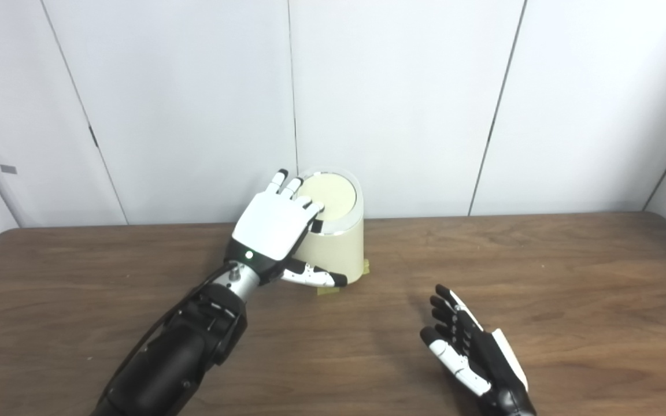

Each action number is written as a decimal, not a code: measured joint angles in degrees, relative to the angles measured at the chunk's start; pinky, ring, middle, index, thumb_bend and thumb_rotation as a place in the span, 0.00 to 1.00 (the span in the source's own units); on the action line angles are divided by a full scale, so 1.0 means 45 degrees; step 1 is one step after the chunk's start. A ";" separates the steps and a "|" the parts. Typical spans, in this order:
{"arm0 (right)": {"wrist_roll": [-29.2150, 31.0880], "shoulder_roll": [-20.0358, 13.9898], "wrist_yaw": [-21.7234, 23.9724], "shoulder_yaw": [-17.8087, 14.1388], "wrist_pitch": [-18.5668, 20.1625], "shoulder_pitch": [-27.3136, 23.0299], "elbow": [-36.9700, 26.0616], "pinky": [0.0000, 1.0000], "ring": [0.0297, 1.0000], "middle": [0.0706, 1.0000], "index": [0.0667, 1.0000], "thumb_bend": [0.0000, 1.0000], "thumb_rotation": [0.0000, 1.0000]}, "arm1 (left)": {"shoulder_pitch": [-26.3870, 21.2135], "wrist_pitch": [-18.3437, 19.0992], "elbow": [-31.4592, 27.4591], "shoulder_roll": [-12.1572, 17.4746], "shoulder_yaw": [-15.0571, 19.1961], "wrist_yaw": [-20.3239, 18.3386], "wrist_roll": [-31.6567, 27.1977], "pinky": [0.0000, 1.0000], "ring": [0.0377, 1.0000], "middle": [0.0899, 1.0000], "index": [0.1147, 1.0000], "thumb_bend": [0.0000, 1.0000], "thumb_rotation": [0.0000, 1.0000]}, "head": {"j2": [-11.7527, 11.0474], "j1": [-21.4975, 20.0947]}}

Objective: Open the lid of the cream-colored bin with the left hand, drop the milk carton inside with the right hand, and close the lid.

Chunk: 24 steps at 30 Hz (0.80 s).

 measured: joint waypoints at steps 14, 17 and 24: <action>-0.0240 -0.0017 0.0179 -0.0042 0.0005 -0.0019 -0.0018 0.88 0.92 0.93 0.93 0.52 0.66 | 0.1290 0.0129 0.0646 -0.0693 0.0471 0.1529 -0.0662 1.00 1.00 1.00 1.00 0.66 0.86 | -0.0019 0.0058; -0.0170 -0.0020 0.0233 -0.0084 0.0000 -0.0044 0.0004 0.90 0.93 0.94 0.94 0.50 0.64 | 0.1537 0.0487 0.0338 -0.1007 0.0870 0.1188 -0.0817 1.00 1.00 1.00 1.00 0.65 0.84 | -0.0020 0.0059; 0.0020 -0.0022 0.0252 -0.0148 -0.0039 -0.0088 0.0078 0.91 0.94 0.94 0.94 0.51 0.67 | 0.2904 0.1064 -0.1431 -0.1469 0.1995 0.0798 -0.1631 1.00 1.00 1.00 1.00 0.61 0.87 | -0.0098 0.0078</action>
